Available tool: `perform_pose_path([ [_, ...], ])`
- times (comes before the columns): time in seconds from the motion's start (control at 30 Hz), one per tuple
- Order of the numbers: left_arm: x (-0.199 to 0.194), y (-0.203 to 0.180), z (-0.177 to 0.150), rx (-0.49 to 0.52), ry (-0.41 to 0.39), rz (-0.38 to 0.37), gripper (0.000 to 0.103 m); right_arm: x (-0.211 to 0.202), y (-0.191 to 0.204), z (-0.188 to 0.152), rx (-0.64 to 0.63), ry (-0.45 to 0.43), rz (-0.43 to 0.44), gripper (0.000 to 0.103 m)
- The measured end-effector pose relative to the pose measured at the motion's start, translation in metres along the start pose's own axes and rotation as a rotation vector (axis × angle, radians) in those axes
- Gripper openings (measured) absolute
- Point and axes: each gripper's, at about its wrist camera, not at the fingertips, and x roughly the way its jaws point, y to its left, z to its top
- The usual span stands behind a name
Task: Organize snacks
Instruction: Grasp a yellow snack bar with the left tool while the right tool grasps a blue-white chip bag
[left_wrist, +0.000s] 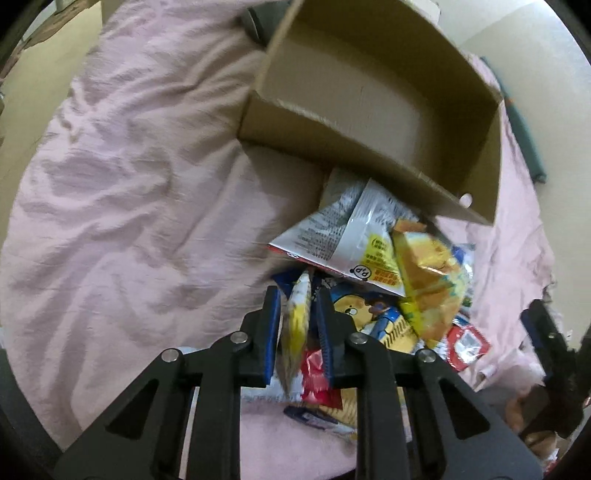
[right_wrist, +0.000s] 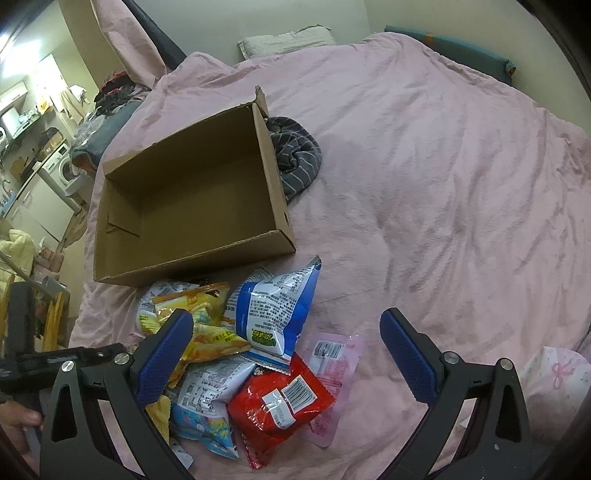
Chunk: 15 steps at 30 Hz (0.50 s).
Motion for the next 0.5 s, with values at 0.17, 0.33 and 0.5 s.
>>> perform_pose_path([
  [0.17, 0.017, -0.015, 0.0, 0.044, 0.032, 0.067, 0.009, 0.001, -0.003, -0.001, 0.002, 0.005, 0.002, 0.103],
  [0.33, -0.006, -0.021, -0.005, 0.087, -0.04, 0.107, 0.009, 0.01, -0.028, 0.01, 0.134, 0.07, 0.086, 0.102],
  [0.5, -0.036, -0.01, -0.011, 0.103, -0.13, 0.124, 0.009, 0.04, -0.047, 0.018, 0.269, 0.206, 0.209, 0.075],
])
